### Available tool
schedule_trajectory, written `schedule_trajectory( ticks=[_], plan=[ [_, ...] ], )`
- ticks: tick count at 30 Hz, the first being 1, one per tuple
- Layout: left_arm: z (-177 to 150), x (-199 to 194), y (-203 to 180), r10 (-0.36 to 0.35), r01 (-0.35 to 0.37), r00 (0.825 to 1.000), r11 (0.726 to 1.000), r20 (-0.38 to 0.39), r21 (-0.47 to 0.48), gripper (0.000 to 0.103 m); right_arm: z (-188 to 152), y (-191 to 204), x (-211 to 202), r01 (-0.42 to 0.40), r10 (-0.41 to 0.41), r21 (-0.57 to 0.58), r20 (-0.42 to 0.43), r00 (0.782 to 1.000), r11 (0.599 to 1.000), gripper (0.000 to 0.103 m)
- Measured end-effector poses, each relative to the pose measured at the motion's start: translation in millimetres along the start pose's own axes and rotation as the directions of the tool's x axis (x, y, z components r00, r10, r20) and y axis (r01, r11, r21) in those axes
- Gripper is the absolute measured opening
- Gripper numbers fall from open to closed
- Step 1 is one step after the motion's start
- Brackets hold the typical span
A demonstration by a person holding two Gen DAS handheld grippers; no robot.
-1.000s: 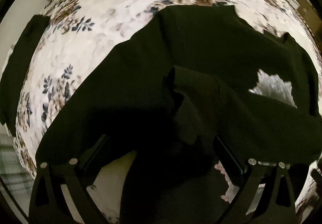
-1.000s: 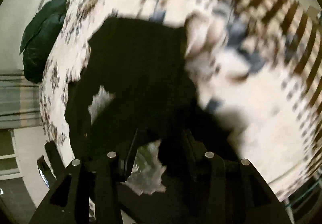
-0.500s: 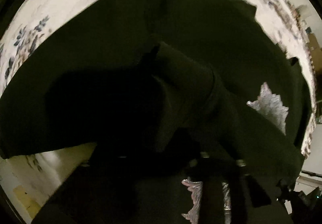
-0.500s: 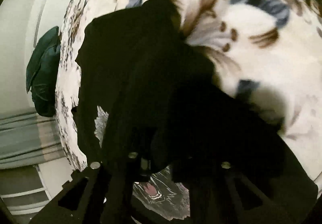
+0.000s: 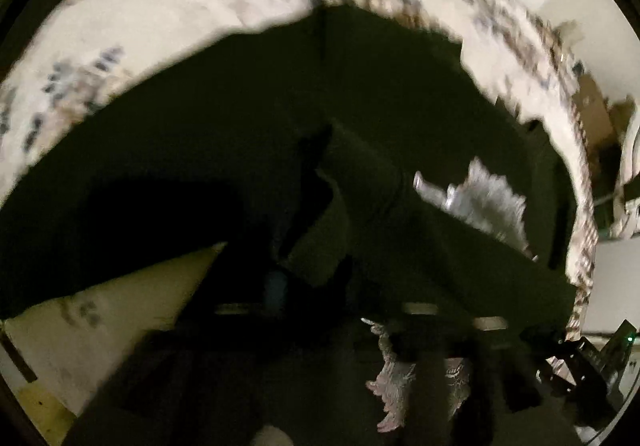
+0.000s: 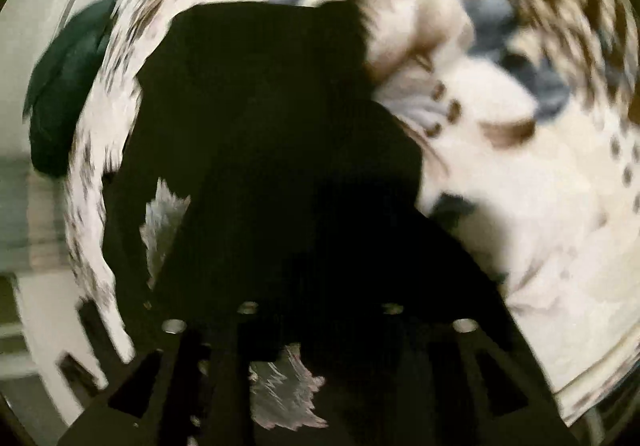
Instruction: Fold small clothes
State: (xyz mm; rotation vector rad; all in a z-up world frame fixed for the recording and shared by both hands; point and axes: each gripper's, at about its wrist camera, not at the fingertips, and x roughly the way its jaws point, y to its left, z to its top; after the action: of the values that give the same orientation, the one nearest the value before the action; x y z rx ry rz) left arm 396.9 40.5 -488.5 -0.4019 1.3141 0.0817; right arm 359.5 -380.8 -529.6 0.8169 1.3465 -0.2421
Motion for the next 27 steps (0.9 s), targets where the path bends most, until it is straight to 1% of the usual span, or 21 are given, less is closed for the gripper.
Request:
schedule_trajectory(
  ticks=[1,3,4,5,7,8,9,10,11,12,14,16,17,18,19,21,22,23,24,25,27],
  plan=[
    [-2,-10,6,-0.004,0.004,1.000,1.000,0.025,-0.012,0.099,-2,5,-2,0.010,-0.010,-0.026,0.001,1.000,1.000,0.063],
    [-8,-24,26,-0.014,0.017,0.998,0.999,0.059,-0.052,0.099,-10,18,-7,0.051,-0.052,-0.096,-0.007,0.999,0.994,0.080],
    [-13,-35,46,-0.024,0.032,0.997,0.994,0.079,-0.105,0.099,-14,25,-9,0.065,-0.067,-0.123,-0.009,0.998,0.990,0.081],
    [-16,-40,59,-0.014,0.028,0.996,0.988,0.089,-0.153,0.099,-17,31,-11,0.073,-0.076,-0.143,-0.013,0.997,0.987,0.081],
    [-26,-49,95,0.004,0.024,0.994,0.964,0.108,-0.266,0.099,-25,44,-14,0.092,-0.099,-0.185,-0.030,0.995,0.978,0.081],
    [-38,-54,124,0.029,0.010,0.994,0.938,0.109,-0.345,0.099,-28,50,-15,0.096,-0.105,-0.201,-0.035,0.994,0.975,0.081],
    [-45,-57,145,0.047,0.000,0.993,0.917,0.108,-0.399,0.099,-32,57,-16,0.100,-0.111,-0.219,-0.039,0.993,0.971,0.081],
    [-60,-59,183,0.076,-0.012,0.991,0.868,0.109,-0.497,0.099,-37,66,-15,0.106,-0.121,-0.248,-0.043,0.992,0.963,0.081],
    [-70,-62,207,0.087,-0.013,0.990,0.837,0.110,-0.547,0.099,-41,73,-15,0.112,-0.128,-0.270,-0.042,0.991,0.956,0.081],
    [-81,-62,234,0.106,-0.016,0.988,0.794,0.113,-0.608,0.099,-46,81,-15,0.117,-0.135,-0.291,-0.039,0.990,0.949,0.081],
    [-109,-61,290,0.162,-0.005,0.976,0.685,0.146,-0.728,0.099,-57,100,-10,0.116,-0.136,-0.343,-0.034,0.990,0.932,0.081],
    [-130,-54,331,0.208,0.028,0.960,0.591,0.186,-0.806,0.099,-69,115,-4,0.115,-0.136,-0.378,-0.030,0.990,0.919,0.081],
    [-136,-52,342,0.219,0.042,0.956,0.559,0.196,-0.828,0.099,-74,121,0,0.115,-0.138,-0.392,-0.031,0.990,0.913,0.081],
    [-145,-46,359,0.221,0.074,0.952,0.508,0.212,-0.858,0.099,-80,129,6,0.113,-0.139,-0.409,-0.035,0.990,0.906,0.081],
    [-154,-38,378,0.208,0.121,0.950,0.440,0.232,-0.890,0.098,-84,134,10,0.111,-0.139,-0.418,-0.037,0.990,0.902,0.081],
    [-165,-30,397,0.198,0.199,0.939,0.355,0.281,-0.914,0.097,-95,145,21,0.117,-0.148,-0.438,-0.037,0.988,0.891,0.081],
    [-165,-30,398,0.209,0.213,0.933,0.336,0.293,-0.917,0.097,-99,148,25,0.124,-0.154,-0.447,-0.030,0.988,0.886,0.081],
    [-163,-31,400,0.220,0.222,0.927,0.330,0.304,-0.917,0.097,-101,153,31,0.131,-0.158,-0.452,-0.024,0.987,0.882,0.081],
    [-159,-32,401,0.225,0.229,0.923,0.332,0.313,-0.915,0.097,-105,156,35,0.147,-0.173,-0.462,-0.014,0.985,0.875,0.081],
    [-154,-33,403,0.226,0.235,0.920,0.336,0.321,-0.912,0.097,-109,159,38,0.183,-0.204,-0.474,0.008,0.979,0.861,0.081],
    [-146,-34,405,0.236,0.254,0.908,0.346,0.346,-0.903,0.097,-115,163,42,0.237,-0.242,-0.479,0.051,0.969,0.845,0.081]
  ],
)
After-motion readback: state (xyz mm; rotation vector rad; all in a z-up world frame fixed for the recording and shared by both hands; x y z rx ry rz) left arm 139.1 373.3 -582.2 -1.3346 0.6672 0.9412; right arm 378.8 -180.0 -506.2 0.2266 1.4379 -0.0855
